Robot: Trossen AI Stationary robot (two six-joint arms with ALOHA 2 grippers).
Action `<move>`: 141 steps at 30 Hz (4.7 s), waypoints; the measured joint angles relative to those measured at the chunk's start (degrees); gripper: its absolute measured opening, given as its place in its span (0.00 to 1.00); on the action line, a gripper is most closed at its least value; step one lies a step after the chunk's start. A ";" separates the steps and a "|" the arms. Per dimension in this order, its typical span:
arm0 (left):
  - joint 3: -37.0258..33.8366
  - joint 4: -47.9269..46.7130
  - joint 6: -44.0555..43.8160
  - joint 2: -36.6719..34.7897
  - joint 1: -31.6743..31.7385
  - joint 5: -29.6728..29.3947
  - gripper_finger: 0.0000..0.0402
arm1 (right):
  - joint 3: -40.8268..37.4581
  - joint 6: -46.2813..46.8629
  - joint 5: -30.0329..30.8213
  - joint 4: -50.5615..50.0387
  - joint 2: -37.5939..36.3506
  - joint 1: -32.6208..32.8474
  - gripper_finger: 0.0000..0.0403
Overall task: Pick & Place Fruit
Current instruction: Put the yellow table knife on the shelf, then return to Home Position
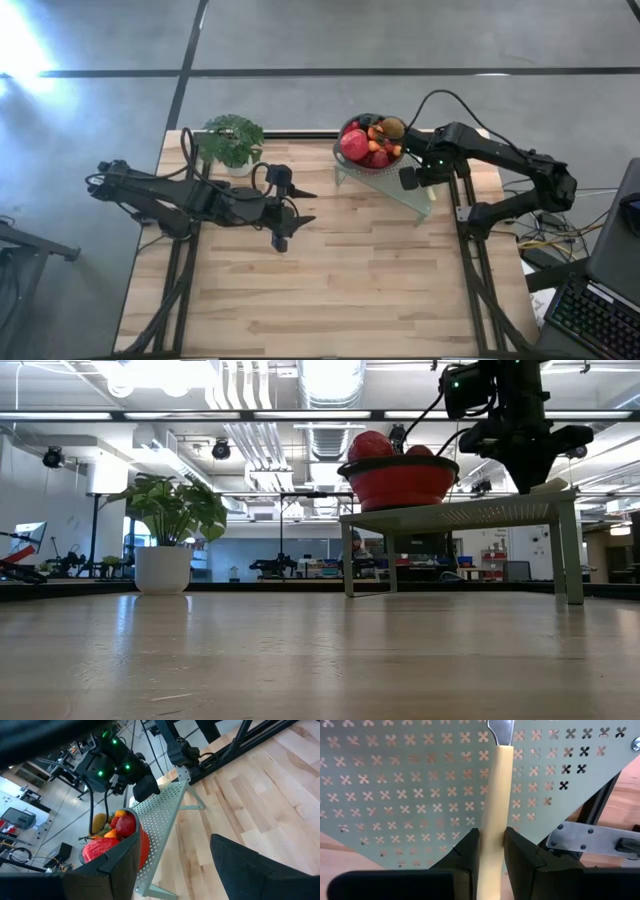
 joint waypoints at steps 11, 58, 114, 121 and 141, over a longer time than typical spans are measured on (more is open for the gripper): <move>0.00 0.01 0.01 0.00 0.02 0.00 0.61 | 0.00 -0.42 0.04 -0.13 -2.06 0.00 0.35; -28.15 23.44 -9.61 -18.66 3.84 16.28 0.01 | -20.43 -52.62 10.18 65.03 -31.20 32.87 0.02; -67.65 12.60 -22.68 -74.75 11.41 13.43 0.04 | -59.08 -50.45 -2.95 73.08 -75.05 32.63 0.02; -67.65 11.14 -23.00 -74.64 11.41 12.02 0.02 | -59.38 -44.40 0.73 70.66 -74.54 32.63 0.02; -67.58 11.12 -22.94 -74.66 11.37 12.20 0.05 | -59.94 -43.42 0.20 71.20 -69.06 33.52 0.02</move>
